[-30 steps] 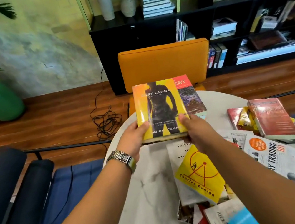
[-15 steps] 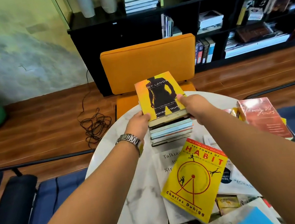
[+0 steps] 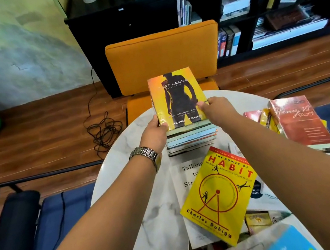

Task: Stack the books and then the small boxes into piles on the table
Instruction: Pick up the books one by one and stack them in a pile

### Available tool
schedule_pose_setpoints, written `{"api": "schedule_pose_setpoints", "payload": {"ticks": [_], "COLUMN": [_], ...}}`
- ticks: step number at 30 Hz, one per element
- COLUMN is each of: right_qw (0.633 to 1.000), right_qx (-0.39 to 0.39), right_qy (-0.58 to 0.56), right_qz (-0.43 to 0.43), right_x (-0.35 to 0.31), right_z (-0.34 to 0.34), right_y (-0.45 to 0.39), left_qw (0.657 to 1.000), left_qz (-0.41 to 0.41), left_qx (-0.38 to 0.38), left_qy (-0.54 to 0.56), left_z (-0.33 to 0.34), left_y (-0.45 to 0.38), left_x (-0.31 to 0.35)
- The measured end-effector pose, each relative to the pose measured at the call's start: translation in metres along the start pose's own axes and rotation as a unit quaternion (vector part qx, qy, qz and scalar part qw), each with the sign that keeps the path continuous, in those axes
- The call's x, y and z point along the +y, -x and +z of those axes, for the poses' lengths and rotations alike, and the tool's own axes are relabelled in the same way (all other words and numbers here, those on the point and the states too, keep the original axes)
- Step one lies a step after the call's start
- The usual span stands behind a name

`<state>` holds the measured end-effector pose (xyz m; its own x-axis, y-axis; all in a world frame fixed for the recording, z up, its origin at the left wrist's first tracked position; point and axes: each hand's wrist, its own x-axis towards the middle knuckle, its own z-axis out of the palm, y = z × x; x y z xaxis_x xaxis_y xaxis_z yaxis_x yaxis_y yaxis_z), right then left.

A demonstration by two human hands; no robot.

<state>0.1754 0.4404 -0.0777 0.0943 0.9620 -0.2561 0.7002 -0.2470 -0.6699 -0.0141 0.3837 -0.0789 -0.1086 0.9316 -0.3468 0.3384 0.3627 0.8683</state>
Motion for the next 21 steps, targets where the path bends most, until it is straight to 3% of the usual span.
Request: {"api": "schedule_pose_setpoints", "payload": {"ticks": [11,21], "right_qw": [0.999,0.998], "right_qx": [0.020,0.015], "right_qy": [0.039,-0.056], "right_qz": [-0.012,-0.028], "right_x": [-0.002,0.009], "right_z": [0.000,-0.006], "right_y": [0.005,0.050], "left_qw": [1.000,0.998], "left_qz": [-0.003,-0.058], "left_qx": [0.009,-0.036], "left_qy": [-0.006,-0.001], "left_z": [0.002,0.003], "left_y": [0.005,0.033], "left_x": [-0.003,-0.020]}}
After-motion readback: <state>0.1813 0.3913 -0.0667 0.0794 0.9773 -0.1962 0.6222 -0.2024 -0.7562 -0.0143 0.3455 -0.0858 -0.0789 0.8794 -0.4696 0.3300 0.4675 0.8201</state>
